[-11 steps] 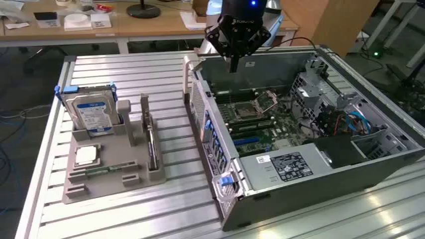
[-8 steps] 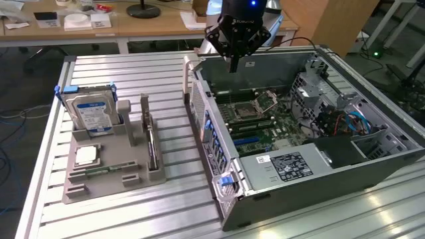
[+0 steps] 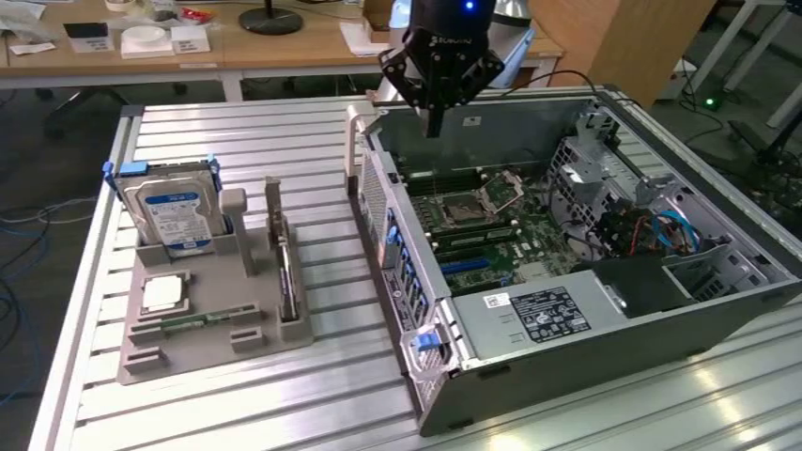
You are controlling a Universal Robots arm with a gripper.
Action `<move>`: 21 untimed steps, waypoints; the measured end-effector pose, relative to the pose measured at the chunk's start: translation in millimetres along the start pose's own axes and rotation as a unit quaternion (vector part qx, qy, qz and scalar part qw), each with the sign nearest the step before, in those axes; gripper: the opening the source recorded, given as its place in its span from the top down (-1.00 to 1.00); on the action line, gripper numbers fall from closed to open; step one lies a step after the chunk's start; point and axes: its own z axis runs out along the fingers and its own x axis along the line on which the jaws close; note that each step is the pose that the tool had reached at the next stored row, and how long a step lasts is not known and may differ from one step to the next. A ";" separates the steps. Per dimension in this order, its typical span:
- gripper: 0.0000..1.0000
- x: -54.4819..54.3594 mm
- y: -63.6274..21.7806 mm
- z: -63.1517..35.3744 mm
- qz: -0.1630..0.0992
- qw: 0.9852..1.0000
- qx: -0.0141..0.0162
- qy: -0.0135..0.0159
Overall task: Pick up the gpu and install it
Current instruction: 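Reach for the gpu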
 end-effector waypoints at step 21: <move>0.69 51.8 -3.9 -1.4 0.000 1.000 0.000 0.000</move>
